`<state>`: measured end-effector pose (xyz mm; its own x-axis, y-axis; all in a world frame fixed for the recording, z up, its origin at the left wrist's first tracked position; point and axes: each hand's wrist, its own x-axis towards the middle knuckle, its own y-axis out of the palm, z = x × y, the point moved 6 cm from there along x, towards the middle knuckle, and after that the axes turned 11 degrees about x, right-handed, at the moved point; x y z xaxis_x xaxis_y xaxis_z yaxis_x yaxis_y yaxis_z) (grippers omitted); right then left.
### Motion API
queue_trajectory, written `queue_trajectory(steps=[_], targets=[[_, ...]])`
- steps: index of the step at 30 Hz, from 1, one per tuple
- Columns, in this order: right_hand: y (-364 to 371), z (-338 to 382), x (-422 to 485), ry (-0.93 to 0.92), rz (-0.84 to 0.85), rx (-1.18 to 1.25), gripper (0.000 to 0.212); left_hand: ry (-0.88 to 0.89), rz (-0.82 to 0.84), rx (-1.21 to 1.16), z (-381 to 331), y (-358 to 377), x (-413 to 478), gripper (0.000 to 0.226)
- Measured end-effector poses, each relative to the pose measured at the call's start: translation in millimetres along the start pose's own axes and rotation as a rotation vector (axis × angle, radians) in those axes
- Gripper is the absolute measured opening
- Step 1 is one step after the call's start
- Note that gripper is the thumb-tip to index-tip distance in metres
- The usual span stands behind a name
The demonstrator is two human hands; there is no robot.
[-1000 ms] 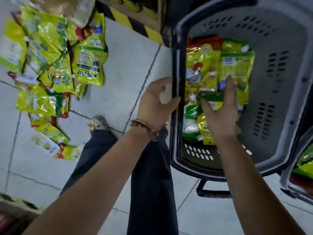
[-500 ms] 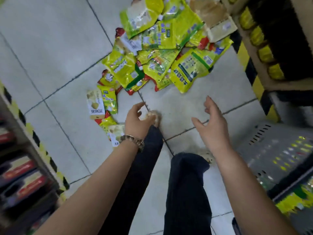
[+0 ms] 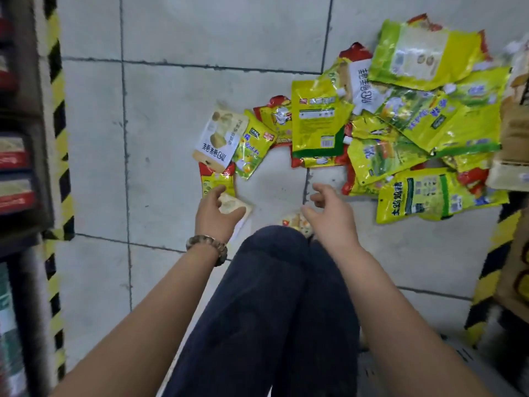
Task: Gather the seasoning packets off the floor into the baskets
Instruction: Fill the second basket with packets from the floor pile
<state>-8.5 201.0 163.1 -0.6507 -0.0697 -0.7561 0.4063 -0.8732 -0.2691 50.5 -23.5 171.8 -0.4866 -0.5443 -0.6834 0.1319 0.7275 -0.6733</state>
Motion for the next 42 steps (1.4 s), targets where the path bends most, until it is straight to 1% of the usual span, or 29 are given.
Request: queue_trajectory(steps=[4, 7, 11, 15, 17, 19, 20, 22, 25, 26, 27, 28, 29, 30, 32, 33, 34, 36, 37, 38, 39, 40, 41, 42], targets=[[65, -1, 47, -0.039, 0.166, -0.162, 0.047, -0.105, -0.031, -0.056, 60, 8, 32, 0.06], [110, -13, 72, -0.063, 0.249, -0.319, 0.046, -0.179, -0.066, -0.053, 103, 14, 49, 0.057], [172, -49, 103, -0.071, 0.364, -0.446, 0.049, -0.2, -0.113, -0.114, 150, 30, 74, 0.051], [224, -81, 146, -0.114, 0.343, -0.602, 0.059, -0.157, -0.108, -0.107, 186, 62, 117, 0.052], [247, -92, 166, -0.17, 0.28, -0.634, 0.063, -0.133, -0.137, -0.143, 200, 72, 137, 0.051], [265, -95, 181, -0.273, 0.197, -0.668, 0.055, -0.112, -0.173, -0.153, 211, 80, 153, 0.049], [274, -97, 185, -0.31, 0.192, -0.655, 0.048, -0.086, -0.186, -0.146, 216, 83, 160, 0.05], [284, -102, 189, -0.331, 0.239, -0.534, 0.028, 0.013, -0.186, -0.085, 219, 87, 168, 0.056], [271, -97, 185, -0.435, 0.293, -0.37, 0.007, 0.249, -0.155, 0.121, 212, 85, 173, 0.076], [263, -89, 181, -0.476, 0.336, -0.284, 0.003, 0.29, -0.125, 0.128, 209, 82, 173, 0.083], [253, -78, 176, -0.507, 0.38, -0.191, 0.006, 0.307, -0.076, 0.074, 205, 80, 173, 0.088], [244, -64, 171, -0.53, 0.421, -0.124, 0.011, 0.31, -0.007, -0.019, 201, 77, 173, 0.088], [237, -48, 166, -0.549, 0.456, -0.084, 0.015, 0.31, 0.069, -0.124, 194, 74, 174, 0.082], [233, -34, 163, -0.562, 0.487, -0.071, 0.018, 0.307, 0.142, -0.213, 189, 72, 176, 0.071], [235, -13, 168, -0.566, 0.547, -0.044, 0.016, 0.324, 0.276, -0.332, 177, 72, 183, 0.04], [238, -6, 174, -0.564, 0.555, -0.02, 0.015, 0.329, 0.32, -0.363, 172, 73, 186, 0.031], [242, 0, 181, -0.578, 0.534, -0.031, 0.015, 0.329, 0.336, -0.381, 170, 76, 191, 0.029], [248, 13, 194, -0.661, 0.473, -0.113, 0.014, 0.298, 0.298, -0.437, 171, 80, 198, 0.026], [249, 19, 202, -0.742, 0.43, -0.213, 0.009, 0.263, 0.248, -0.485, 176, 80, 201, 0.023], [251, 27, 208, -0.86, 0.37, -0.382, 0.015, 0.215, 0.188, -0.547, 183, 83, 205, 0.021], [255, 34, 215, -0.995, 0.306, -0.606, 0.029, 0.151, 0.121, -0.618, 191, 85, 207, 0.019], [261, 34, 224, -1.083, 0.263, -0.843, 0.044, 0.095, 0.062, -0.689, 200, 89, 209, 0.018], [266, 29, 236, -1.091, 0.245, -1.067, 0.058, 0.049, 0.017, -0.751, 206, 92, 209, 0.018], [270, 22, 247, -1.029, 0.247, -1.243, 0.067, 0.018, -0.009, -0.795, 210, 97, 209, 0.018]])
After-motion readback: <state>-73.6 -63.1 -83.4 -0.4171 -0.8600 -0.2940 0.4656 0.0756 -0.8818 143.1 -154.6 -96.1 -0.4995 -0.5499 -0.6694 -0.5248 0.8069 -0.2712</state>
